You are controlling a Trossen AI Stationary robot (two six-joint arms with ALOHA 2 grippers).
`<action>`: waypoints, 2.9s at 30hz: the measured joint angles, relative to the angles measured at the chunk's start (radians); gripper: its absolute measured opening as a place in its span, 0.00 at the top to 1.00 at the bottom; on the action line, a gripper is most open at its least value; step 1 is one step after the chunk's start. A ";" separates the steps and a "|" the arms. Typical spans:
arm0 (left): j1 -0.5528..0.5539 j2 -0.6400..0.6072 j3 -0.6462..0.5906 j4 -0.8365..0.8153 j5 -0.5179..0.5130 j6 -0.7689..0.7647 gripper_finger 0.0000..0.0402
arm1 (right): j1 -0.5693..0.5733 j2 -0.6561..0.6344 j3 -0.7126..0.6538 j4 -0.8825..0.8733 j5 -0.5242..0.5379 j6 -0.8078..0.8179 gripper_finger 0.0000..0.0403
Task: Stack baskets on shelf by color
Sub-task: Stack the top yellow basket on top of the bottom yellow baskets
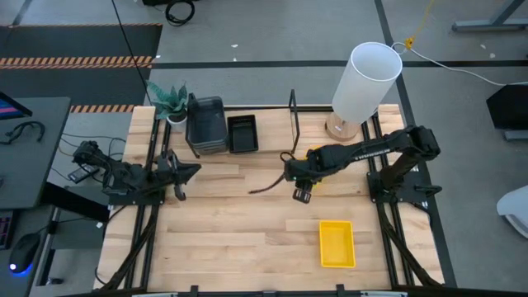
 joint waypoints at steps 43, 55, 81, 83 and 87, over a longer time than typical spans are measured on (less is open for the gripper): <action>-0.001 0.000 0.000 0.038 0.181 0.006 0.92 | -0.125 0.009 -0.320 0.378 -0.054 -0.052 0.98; -0.001 0.000 0.000 0.039 0.181 0.006 0.94 | -0.054 0.009 -0.162 0.069 -0.057 -0.042 0.99; -0.001 0.000 0.000 0.039 0.181 0.006 0.93 | 0.596 0.007 0.338 -0.287 -0.192 0.422 0.99; -0.001 0.000 0.000 0.039 0.181 0.006 0.92 | 0.646 0.006 0.351 -0.273 -0.197 0.462 0.99; -0.001 0.000 0.000 0.039 0.181 0.006 0.91 | 0.730 0.008 0.352 -0.236 -0.194 0.521 0.99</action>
